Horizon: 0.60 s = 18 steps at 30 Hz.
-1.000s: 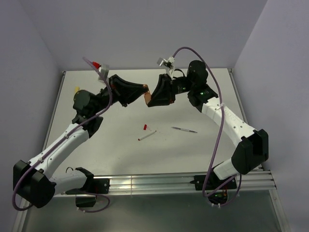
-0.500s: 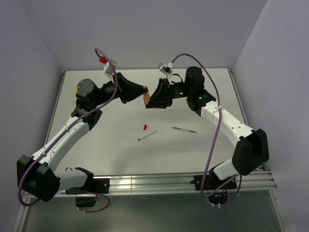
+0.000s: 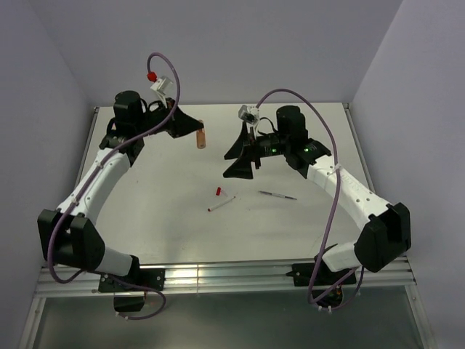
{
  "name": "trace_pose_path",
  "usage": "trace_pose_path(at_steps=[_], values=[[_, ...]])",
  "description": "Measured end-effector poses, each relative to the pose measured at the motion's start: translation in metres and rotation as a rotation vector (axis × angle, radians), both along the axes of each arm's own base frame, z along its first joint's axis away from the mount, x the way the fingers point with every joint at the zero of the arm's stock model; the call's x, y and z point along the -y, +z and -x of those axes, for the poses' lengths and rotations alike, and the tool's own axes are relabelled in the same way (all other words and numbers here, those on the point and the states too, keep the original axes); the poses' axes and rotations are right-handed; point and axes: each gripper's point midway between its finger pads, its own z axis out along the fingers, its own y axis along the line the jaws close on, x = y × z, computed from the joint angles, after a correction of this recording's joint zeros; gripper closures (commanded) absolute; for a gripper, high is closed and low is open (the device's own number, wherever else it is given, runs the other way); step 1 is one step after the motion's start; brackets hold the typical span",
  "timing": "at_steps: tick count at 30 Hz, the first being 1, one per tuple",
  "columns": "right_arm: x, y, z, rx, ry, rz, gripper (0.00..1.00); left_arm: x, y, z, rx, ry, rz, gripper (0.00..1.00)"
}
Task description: Insert the pens into the pen caps
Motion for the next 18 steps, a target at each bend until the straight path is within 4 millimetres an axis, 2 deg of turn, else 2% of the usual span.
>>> trace_pose_path(at_steps=[4,10,14,18], values=[[0.006,-0.006,0.004,0.025,-0.005,0.03,0.05,-0.033,-0.04,-0.039,-0.081,0.068,-0.137,1.0],[0.014,-0.022,0.004,0.015,-0.02,0.072,0.04,-0.089,-0.121,-0.086,-0.245,0.108,-0.335,1.0],[0.019,-0.033,0.003,-0.002,-0.037,0.097,0.04,-0.142,-0.182,-0.111,-0.378,0.157,-0.459,1.0],[0.022,-0.04,0.003,-0.012,-0.046,0.115,0.04,-0.186,-0.224,-0.134,-0.457,0.191,-0.529,1.0]])
